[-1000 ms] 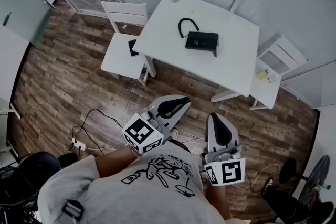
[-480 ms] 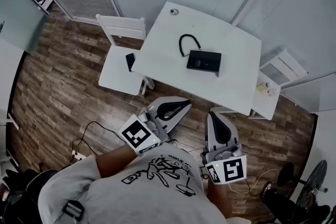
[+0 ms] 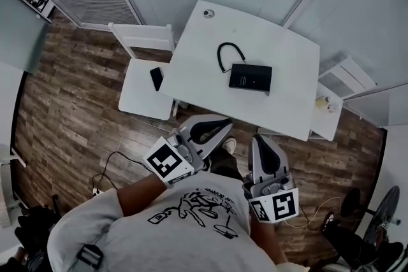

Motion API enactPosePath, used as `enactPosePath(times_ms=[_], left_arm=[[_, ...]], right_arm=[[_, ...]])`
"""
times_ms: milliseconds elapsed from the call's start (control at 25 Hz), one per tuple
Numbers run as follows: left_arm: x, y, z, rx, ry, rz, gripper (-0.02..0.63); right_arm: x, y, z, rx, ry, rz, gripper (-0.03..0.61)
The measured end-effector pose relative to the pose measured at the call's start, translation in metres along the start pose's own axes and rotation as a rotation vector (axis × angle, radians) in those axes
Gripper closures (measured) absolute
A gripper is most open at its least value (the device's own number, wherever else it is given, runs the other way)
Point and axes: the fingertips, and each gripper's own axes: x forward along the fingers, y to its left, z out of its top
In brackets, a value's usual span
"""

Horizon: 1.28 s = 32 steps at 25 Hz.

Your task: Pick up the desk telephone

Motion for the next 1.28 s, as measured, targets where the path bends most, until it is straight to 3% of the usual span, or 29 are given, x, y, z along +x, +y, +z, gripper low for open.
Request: enactPosePath(times_ms=[280,640,1280], left_arm=[[0.011,0.009,-0.002,-0.024,0.002,-0.035,0.611],[0.047,0.026,-0.003,-0.012,0.009,-0.041,0.611],[0.2,0.081,-0.001,0.01,0.02,0.04,0.611]], right_arm=[[0.014,-0.02,-0.011,0.064,0.041,-0.018,0.574],[0.031,-0.051,-0.004,-0.052,0.054,-0.023,0.574],[0.078,-0.216,0.019,-0.065,0.047,0.017,0.574]])
